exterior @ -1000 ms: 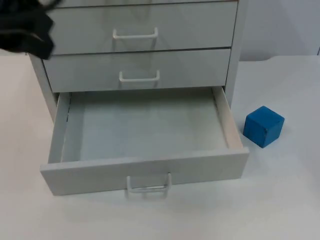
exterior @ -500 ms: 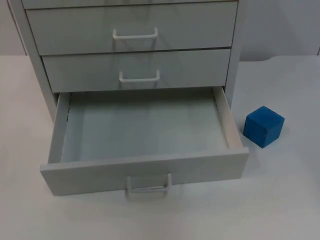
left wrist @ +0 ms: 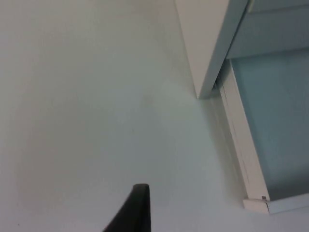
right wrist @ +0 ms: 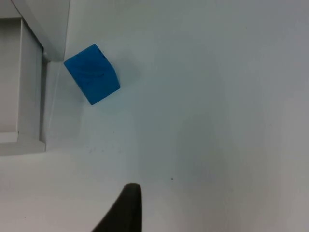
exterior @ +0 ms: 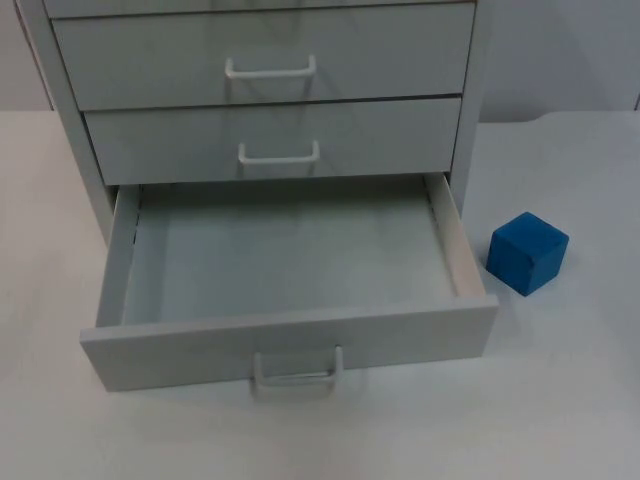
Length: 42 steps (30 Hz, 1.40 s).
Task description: Open the drawer with the left hand, place the block into the drawer with the right hand, then close the drawer with the left hand.
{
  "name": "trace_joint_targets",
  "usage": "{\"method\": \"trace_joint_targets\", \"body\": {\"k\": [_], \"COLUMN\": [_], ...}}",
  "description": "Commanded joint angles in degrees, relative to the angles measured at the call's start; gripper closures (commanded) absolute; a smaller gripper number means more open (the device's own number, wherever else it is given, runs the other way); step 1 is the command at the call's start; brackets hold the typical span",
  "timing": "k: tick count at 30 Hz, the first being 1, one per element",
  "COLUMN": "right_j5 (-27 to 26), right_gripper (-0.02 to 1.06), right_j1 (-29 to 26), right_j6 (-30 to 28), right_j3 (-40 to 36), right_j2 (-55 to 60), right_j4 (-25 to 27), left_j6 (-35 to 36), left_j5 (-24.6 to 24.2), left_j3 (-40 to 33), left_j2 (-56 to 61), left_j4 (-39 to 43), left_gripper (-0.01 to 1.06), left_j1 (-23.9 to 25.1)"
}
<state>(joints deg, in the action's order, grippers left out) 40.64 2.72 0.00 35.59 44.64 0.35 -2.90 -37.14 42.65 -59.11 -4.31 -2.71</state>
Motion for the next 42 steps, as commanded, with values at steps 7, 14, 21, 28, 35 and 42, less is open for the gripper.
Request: {"method": "trace_joint_targets", "body": {"k": [7, 14, 21, 28, 35, 42], "right_j5": [0.04, 0.18, 1.67, 2.00, 4.00, 8.48], "right_gripper": [-0.01, -0.01, -0.01, 0.00, 0.00, 0.08], "right_j1": [-0.15, -0.16, -0.16, -0.16, -0.16, -0.16], "right_j6": [-0.42, -0.42, -0.42, -1.08, -1.93, -8.69], "right_j3": [-0.12, -0.12, -0.12, 0.00, 4.38, 13.25], "right_j2": [-0.18, -0.18, -0.18, -0.18, 3.02, 18.41], "right_j4": [0.15, 0.26, 0.40, 0.40, 1.81, 6.45], "left_j6": [0.10, 0.10, 0.10, 0.10, 0.10, 0.10], "left_j5": [-2.99, -6.46, -8.89, -8.89, -8.43, -7.98], "left_j3": [-0.32, -0.32, -0.32, -0.32, -0.32, -0.32], "left_j2": [4.09, 8.54, 11.95, 12.80, 12.80, 12.80], "left_j4": [-1.06, -0.66, 1.86, 2.14, 2.25, 2.25], "left_gripper": [0.00, 0.00, 0.00, 0.00, 0.00, 0.00], "left_j1": [0.16, 0.16, 0.16, 0.16, 0.16, 0.16]}}
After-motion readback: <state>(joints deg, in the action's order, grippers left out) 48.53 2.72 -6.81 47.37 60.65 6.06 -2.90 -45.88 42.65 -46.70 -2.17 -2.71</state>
